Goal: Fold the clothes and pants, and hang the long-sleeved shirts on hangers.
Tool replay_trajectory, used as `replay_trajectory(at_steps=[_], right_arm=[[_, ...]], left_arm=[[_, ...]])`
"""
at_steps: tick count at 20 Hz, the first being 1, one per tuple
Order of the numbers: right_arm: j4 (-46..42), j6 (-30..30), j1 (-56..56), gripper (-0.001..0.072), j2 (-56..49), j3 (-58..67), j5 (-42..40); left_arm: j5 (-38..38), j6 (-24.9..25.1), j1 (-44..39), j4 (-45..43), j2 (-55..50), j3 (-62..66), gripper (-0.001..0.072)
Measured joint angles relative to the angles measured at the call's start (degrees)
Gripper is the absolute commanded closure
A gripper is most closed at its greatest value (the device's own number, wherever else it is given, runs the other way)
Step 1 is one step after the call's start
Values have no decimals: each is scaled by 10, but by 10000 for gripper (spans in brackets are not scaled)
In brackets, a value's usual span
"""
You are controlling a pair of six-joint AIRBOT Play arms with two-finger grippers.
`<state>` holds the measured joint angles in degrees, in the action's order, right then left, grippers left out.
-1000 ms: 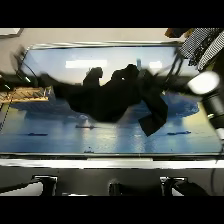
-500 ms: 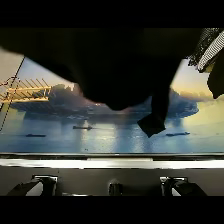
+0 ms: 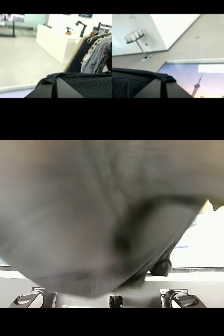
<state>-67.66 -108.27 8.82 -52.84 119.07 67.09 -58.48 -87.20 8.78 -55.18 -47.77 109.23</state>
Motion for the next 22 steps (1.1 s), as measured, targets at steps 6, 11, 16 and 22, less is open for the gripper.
replay_trajectory(at_steps=[6,11,16,22], right_arm=[[-23,-9,0,677,-228,-1,-66],[-29,-10,0,676,-423,-21,-183],[-13,-12,-1,586,-555,-28,-204],[8,21,-13,208,-563,-28,-61]], left_arm=[[63,50,-33,-48,-184,-91,688],[207,75,-76,-63,-403,-106,688],[196,23,-91,-64,-546,-105,659],[64,-38,-75,-44,-558,-97,-10]])
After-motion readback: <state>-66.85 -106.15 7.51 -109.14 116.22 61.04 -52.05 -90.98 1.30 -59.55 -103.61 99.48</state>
